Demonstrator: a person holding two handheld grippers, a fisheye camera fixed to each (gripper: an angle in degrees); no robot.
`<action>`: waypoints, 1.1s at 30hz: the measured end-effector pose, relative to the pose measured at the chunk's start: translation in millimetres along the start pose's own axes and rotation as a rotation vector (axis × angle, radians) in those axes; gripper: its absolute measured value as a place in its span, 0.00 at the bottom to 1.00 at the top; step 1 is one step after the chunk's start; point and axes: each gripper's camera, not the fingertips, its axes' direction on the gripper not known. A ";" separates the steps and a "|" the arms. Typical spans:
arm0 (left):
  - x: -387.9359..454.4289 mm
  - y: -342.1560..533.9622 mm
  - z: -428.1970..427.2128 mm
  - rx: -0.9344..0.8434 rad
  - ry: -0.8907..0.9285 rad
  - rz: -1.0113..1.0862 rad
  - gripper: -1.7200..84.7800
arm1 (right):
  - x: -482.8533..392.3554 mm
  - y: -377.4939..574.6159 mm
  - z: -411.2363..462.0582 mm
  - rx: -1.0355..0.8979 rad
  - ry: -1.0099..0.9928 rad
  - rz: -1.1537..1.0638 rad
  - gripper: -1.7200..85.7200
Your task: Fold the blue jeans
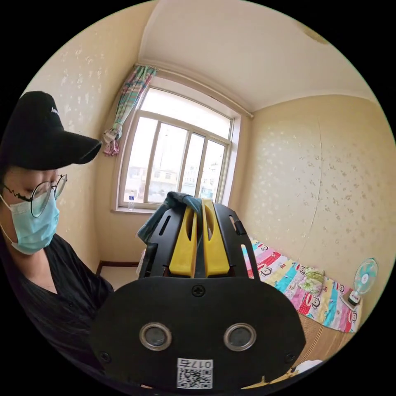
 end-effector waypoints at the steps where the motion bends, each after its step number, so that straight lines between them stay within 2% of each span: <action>1: 21.8 -22.8 -13.7 0.098 -0.021 0.028 0.06 | 1.1 -11.3 -25.2 0.032 0.020 -0.003 0.06; 4: 87.0 -87.0 -47.2 0.290 -0.013 0.184 0.05 | -0.6 -37.2 -78.3 0.070 0.065 -0.049 0.05; 7: 166.4 -146.5 -56.1 0.392 -0.089 0.369 0.05 | -2.9 -64.9 -100.9 0.036 0.130 -0.078 0.05; 13: 290.8 -233.3 -31.0 0.501 -0.241 0.573 0.05 | -15.8 -122.7 -133.7 0.161 0.130 -0.124 0.04; 18: 311.3 -276.7 -3.2 0.430 -0.352 0.655 0.05 | 2.7 -167.8 -123.9 0.164 0.244 -0.103 0.05; 20: 285.2 -282.3 10.6 0.388 -0.419 0.627 0.05 | 36.0 -175.0 -99.2 0.100 0.268 -0.039 0.05; 23: 197.1 -291.1 44.4 0.286 -0.542 0.506 0.05 | 126.5 -167.5 -32.4 -0.044 0.261 0.144 0.05; 25: 99.7 -314.3 85.7 0.179 -0.666 0.377 0.05 | 226.7 -148.1 46.3 -0.140 0.248 0.374 0.06; 26: 73.6 -325.3 99.2 0.145 -0.708 0.353 0.05 | 252.5 -144.3 69.1 -0.175 0.263 0.421 0.06; 28: -40.8 -387.1 162.9 -0.085 -0.886 0.278 0.06 | 360.7 -139.0 158.3 -0.285 0.375 0.565 0.07; 29: -74.0 -401.3 175.9 -0.160 -0.921 0.239 0.06 | 387.2 -135.8 175.7 -0.289 0.399 0.607 0.07; 30: -139.8 -416.5 187.7 -0.269 -0.957 0.113 0.07 | 433.5 -121.6 202.3 -0.285 0.422 0.711 0.08; 31: -196.1 -413.8 182.1 -0.305 -0.940 -0.033 0.08 | 463.3 -99.0 217.2 -0.250 0.408 0.836 0.10; 33: -252.6 -388.5 158.9 -0.251 -0.853 -0.143 0.09 | 478.6 -60.3 235.0 -0.170 0.321 0.893 0.12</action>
